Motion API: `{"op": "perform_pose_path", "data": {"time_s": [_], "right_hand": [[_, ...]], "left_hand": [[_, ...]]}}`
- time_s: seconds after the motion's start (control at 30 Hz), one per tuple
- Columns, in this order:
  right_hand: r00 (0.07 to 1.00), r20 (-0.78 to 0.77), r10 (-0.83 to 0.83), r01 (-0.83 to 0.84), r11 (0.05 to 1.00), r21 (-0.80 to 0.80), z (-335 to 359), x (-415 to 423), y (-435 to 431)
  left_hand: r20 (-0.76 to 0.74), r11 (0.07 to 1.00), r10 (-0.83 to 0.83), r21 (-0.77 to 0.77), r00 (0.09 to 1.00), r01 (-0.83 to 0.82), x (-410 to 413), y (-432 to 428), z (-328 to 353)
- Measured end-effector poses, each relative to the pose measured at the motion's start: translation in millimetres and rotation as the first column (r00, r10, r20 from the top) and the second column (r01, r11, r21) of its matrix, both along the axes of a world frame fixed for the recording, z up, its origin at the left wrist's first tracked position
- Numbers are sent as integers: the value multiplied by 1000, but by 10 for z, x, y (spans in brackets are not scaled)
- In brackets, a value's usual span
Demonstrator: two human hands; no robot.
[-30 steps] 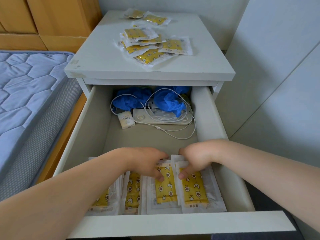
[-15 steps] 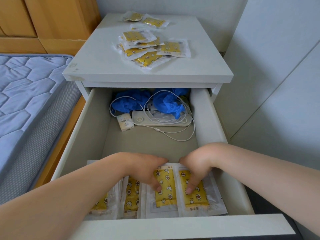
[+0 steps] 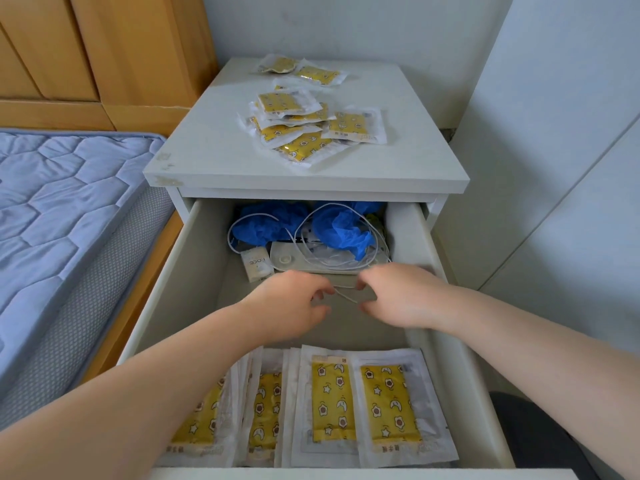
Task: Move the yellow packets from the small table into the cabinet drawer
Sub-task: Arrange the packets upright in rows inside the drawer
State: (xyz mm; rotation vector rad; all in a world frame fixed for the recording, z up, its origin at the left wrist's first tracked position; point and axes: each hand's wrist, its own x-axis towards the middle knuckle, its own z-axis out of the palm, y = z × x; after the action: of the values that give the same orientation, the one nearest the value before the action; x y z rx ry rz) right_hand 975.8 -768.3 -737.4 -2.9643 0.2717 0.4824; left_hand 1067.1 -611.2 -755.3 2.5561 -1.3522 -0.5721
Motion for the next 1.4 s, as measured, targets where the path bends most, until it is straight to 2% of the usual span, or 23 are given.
{"op": "perform_pose_path", "data": {"time_s": [0.1,0.2,0.27,0.33,0.43,0.5,0.6,0.73,0.9,1.0,1.07,1.13,1.2,1.27,1.33,1.4], "right_hand": [[978,202,-48,39,998,47,143,108,-35],[917,388,-93,51,992,117,345,231,-51],[852,510,-122,36,984,175,493,308,-56],[763,624,-168,28,973,228,646,411,-81],[651,707,-278,41,942,332,788,678,-217],[670,640,-376,134,909,394,797,904,-386],[683,501,-532,291,826,482,787,1153,-617],[669,506,-545,273,813,514,762,1337,-763],[569,601,-561,194,802,565,709,1433,-789],[499,718,-485,106,857,505,713,1409,-740],[471,742,-477,52,855,516,724,1410,-696],[498,647,-577,90,777,623,799,1484,-694],[573,510,-642,238,726,646,906,1635,-714],[665,432,-609,341,763,550,991,1803,-743],[720,401,-567,375,803,462,1062,1939,-718],[759,350,-549,358,801,480,1097,2065,-684]], "left_hand": [[58,976,101,-200,993,-88,30,-22,212],[130,907,194,-402,972,-128,108,-25,475],[187,827,277,-545,942,-135,191,-29,643],[166,730,354,-665,921,-160,298,-49,785],[175,669,403,-726,898,-159,540,-142,875],[154,681,427,-703,891,-205,748,-231,876],[28,721,473,-588,881,-368,1055,-358,887],[-68,729,523,-482,850,-487,1376,-506,932],[34,771,550,-403,835,-492,1571,-604,914],[166,855,481,-308,861,-418,1565,-619,889],[177,859,470,-317,865,-402,1560,-617,876],[158,849,472,-346,868,-399,1563,-616,874],[136,842,464,-374,875,-388,1570,-601,877],[92,831,451,-406,888,-380,1568,-580,879],[62,822,441,-428,895,-375,1560,-563,878],[62,826,430,-430,901,-365,1562,-557,875]]}}
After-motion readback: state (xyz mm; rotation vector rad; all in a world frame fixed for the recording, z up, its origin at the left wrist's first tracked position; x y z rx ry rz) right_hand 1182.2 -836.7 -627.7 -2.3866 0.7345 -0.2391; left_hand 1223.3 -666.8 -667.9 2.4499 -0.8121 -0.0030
